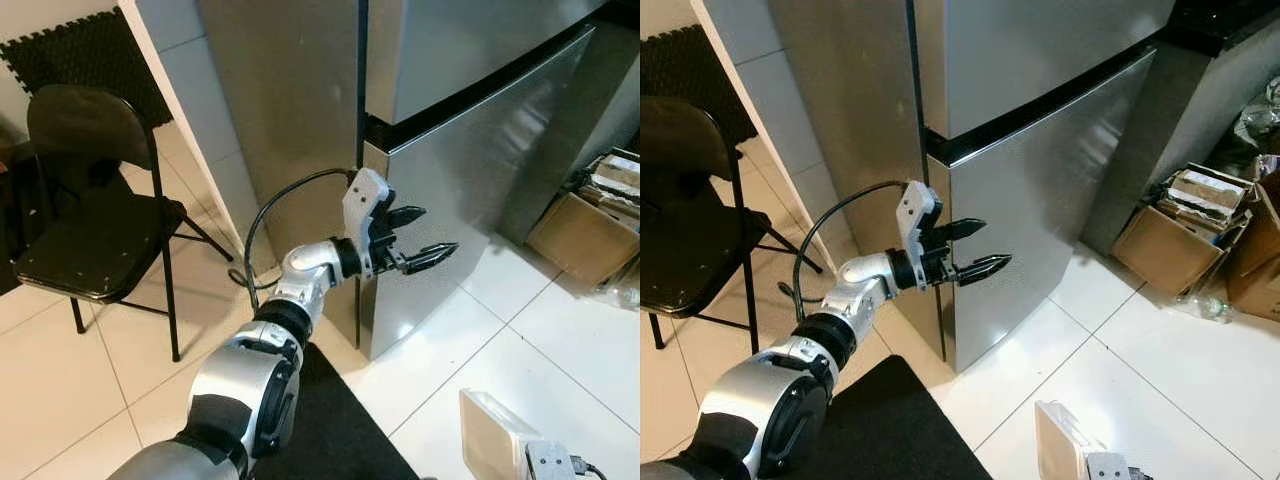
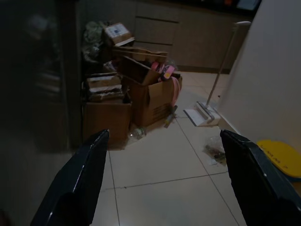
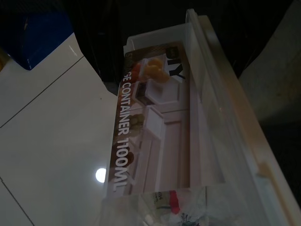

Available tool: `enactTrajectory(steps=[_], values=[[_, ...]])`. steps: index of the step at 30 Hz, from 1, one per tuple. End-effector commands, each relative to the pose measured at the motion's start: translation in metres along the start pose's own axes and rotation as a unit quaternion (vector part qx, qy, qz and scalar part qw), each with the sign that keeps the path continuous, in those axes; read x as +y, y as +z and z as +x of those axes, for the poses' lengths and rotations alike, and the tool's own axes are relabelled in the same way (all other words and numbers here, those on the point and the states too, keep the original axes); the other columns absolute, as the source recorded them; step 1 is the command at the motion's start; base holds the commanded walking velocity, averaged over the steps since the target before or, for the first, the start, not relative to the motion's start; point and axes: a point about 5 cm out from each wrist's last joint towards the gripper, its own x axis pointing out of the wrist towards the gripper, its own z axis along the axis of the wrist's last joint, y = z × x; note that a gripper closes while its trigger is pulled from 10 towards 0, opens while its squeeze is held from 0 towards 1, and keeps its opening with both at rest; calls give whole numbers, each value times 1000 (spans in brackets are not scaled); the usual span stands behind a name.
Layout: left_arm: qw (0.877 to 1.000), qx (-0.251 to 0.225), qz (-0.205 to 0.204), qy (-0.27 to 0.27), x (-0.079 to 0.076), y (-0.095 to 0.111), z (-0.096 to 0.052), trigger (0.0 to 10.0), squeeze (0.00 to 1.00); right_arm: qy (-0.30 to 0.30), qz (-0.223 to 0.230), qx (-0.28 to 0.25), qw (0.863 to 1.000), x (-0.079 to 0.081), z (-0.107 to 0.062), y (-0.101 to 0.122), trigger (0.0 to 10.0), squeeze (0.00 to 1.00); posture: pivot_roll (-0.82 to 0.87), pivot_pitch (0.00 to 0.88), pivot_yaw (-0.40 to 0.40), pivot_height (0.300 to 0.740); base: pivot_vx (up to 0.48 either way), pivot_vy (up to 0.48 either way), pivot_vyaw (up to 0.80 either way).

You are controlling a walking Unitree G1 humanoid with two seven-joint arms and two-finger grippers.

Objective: Restocking fridge

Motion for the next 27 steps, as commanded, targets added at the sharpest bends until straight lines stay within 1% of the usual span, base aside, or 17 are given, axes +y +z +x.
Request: enactTrajectory(steps=[1,2,3,4,6,8,9,11,12,14,16,18,22,24,25,27], values=[[999,19,-24,27,-3,-25,-15,10000,0,-2,11,13,1000,3,-1,-6,10000,0,-162,129,77,740,0,0,0],[999,19,-24,27,-3,-25,-15,10000,0,-2,11,13,1000,3,-1,-6,10000,0,-162,129,77,740,0,0,0],[998,29,-30,36,-4,-34,-21,10000,0,-1,11,15,1000,4,-1,-6,10000,0,-162,129,77,740,0,0,0],[998,29,-30,36,-4,-34,-21,10000,0,-1,11,15,1000,4,-1,-6,10000,0,-162,129,77,740,0,0,0],[996,46,-63,48,-8,-54,-35,10000,0,0,10,19,1000,7,1,-5,10000,0,-152,116,78,740,0,-154,0],[992,60,-89,59,-15,-74,-51,10000,0,4,8,20,1000,9,2,-4,10000,0,-147,112,76,740,0,-469,0],[992,60,-89,59,-15,-74,-51,10000,0,4,8,20,1000,9,2,-4,10000,0,-147,112,76,740,0,-458,0],[989,63,-110,81,-18,-87,-65,10000,0,7,6,21,1000,12,3,-2,10000,0,-139,103,73,740,0,-454,0],[989,63,-110,81,-18,-87,-65,10000,0,7,6,21,1000,12,3,-2,10000,0,-139,103,73,740,0,-454,0],[985,51,-129,99,-17,-89,-69,10000,0,8,5,21,1000,12,3,-2,10000,0,-137,96,76,740,0,-225,0],[986,50,-128,98,-19,-90,-71,10000,0,9,5,21,1000,12,4,-1,10000,0,-137,94,76,740,0,0,0],[986,41,-126,102,-18,-90,-76,10000,0,8,5,22,1000,12,4,-1,10000,0,-136,91,78,740,0,0,0],[986,39,-116,113,-15,-88,-81,10000,0,6,5,23,1000,10,3,-2,10000,0,-136,88,78,740,0,0,0],[986,29,-104,127,-7,-80,-85,10000,0,4,6,25,1000,9,3,-3,10000,0,-137,89,79,740,0,0,0],[986,29,-104,127,-7,-80,-85,10000,0,4,6,25,1000,9,3,-3,10000,0,-137,89,79,740,0,0,0],[985,9,-93,144,3,-68,-89,10000,0,3,6,25,1000,9,3,-4,10000,0,-138,92,77,740,0,0,0]])
